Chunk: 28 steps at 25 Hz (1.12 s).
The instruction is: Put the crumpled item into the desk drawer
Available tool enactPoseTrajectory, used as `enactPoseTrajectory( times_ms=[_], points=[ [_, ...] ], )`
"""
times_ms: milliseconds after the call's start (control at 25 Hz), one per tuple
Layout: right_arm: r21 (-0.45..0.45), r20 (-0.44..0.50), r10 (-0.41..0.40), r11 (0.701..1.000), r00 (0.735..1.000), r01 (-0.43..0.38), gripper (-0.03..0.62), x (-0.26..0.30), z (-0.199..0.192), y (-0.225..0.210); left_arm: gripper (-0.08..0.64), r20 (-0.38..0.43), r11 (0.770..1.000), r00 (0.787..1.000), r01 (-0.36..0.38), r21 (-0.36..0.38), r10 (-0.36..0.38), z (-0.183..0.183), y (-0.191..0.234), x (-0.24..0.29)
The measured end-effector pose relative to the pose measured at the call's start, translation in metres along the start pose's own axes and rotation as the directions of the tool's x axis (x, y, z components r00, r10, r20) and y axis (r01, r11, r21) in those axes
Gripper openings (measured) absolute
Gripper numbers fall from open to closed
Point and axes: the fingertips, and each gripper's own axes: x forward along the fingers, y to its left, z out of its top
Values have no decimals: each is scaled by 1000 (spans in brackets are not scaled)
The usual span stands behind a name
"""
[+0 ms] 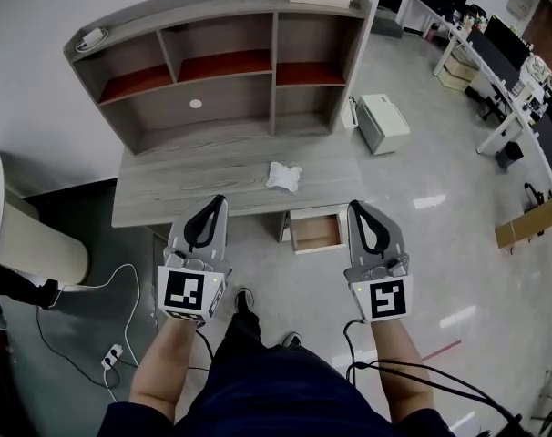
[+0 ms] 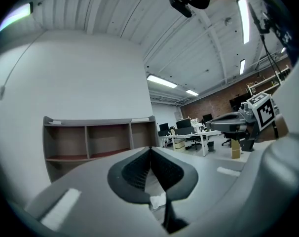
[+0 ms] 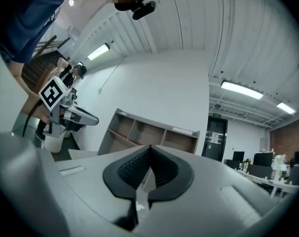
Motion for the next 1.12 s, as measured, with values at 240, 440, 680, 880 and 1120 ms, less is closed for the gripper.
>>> enactPoseTrajectory(
  times_ms=[240, 440, 680, 880, 1120],
  points=[
    [-20, -69, -22, 1000, 997, 21, 6, 44, -16, 9, 6, -73, 993, 990, 117, 1, -117, -40, 25, 60],
    [56, -142, -158, 984, 977, 167, 6, 70, -36, -1, 6, -109, 973, 969, 213, -86, -222, -76, 43, 102],
    [108, -281, -240, 954, 929, 279, 5, 79, -66, -10, 6, -151, 946, 940, 283, -160, -307, -114, 51, 136],
    [168, -332, -262, 929, 906, 330, 6, 74, -94, -16, 6, -197, 930, 920, 295, -220, -338, -143, 44, 156],
    [243, -336, -243, 911, 910, 332, 6, 68, -121, -34, 6, -236, 942, 918, 277, -188, -317, -158, 23, 184]
  ],
)
